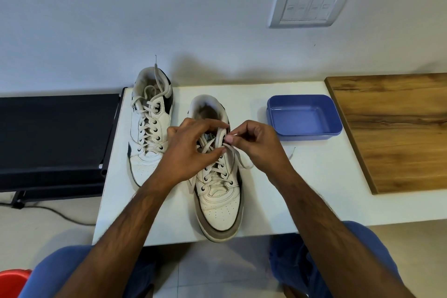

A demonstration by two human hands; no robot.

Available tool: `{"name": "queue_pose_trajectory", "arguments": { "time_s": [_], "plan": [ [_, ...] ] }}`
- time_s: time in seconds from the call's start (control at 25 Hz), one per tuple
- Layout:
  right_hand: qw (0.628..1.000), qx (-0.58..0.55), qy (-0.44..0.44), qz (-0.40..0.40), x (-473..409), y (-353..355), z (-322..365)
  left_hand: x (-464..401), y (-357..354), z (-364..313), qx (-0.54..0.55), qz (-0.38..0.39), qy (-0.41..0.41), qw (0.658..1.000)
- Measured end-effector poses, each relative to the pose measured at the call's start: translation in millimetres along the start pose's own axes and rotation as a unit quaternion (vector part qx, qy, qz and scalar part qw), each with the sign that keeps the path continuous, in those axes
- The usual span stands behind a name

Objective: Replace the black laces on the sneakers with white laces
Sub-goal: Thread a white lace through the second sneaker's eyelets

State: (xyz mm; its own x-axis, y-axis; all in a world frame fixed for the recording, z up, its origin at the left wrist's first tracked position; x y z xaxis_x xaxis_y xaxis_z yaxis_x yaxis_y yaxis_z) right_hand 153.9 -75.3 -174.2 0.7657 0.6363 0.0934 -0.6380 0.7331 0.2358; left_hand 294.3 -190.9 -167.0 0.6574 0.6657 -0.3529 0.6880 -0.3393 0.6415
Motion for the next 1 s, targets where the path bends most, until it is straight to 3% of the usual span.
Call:
{"name": "queue_pose_trajectory", "arguments": {
  "time_s": [0.12,0.24,0.28,0.32,0.36,0.44,0.52,0.64,0.8,1.0],
  "plan": [
    [0.989,-0.126,-0.026,-0.072,-6.6,15.5,9.4,0.9,-1.0,-1.2,0.001,-0.001,0.008,1.000],
    [0.903,-0.366,-0.108,-0.197,-17.4,51.2,11.3,1.2,-1.1,-0.1,0.001,-0.002,0.009,1.000],
    [0.882,-0.404,-0.130,-0.203,-18.5,55.1,10.2,1.2,-0.5,0.1,-0.001,-0.005,0.010,1.000],
    [0.886,-0.400,-0.139,-0.188,-18.4,52.7,11.1,1.3,-0.2,0.4,-0.002,-0.008,0.011,1.000],
    [0.920,-0.337,-0.124,-0.159,-17.5,48.2,13.8,1.3,-0.5,0.5,-0.001,-0.009,0.012,1.000],
    [0.997,-0.055,-0.004,-0.050,-10.3,29.2,23.0,1.5,-0.5,0.4,0.002,-0.009,0.010,1.000],
    [0.982,0.144,0.099,0.076,1.5,5.1,26.2,1.7,0.2,-0.4,0.001,-0.013,0.004,1.000],
    [0.965,0.196,0.147,0.095,6.0,-2.0,26.5,1.5,0.1,-1.1,0.000,-0.011,0.002,1.000],
    [0.981,0.165,0.080,0.064,0.5,5.2,20.1,2.4,-0.3,0.1,0.004,-0.008,0.003,1.000],
    [0.978,0.164,0.087,0.089,1.6,-3.2,18.7,1.9,-0.9,-1.3,0.009,-0.007,0.006,1.000]
  ]
}}
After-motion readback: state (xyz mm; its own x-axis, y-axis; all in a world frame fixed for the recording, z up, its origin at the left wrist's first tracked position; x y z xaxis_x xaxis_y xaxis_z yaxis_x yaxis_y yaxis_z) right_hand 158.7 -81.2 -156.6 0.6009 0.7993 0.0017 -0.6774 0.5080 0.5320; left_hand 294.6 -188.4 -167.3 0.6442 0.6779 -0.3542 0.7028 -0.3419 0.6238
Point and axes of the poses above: each hand's wrist, its own x-axis away from the middle knuckle, its own y-axis out of the back of the hand, z = x × y, the point moved 4 cm from there along -x, towards the middle knuckle, and after that the axes turned 14 degrees about -z, right-handed, at the moved point
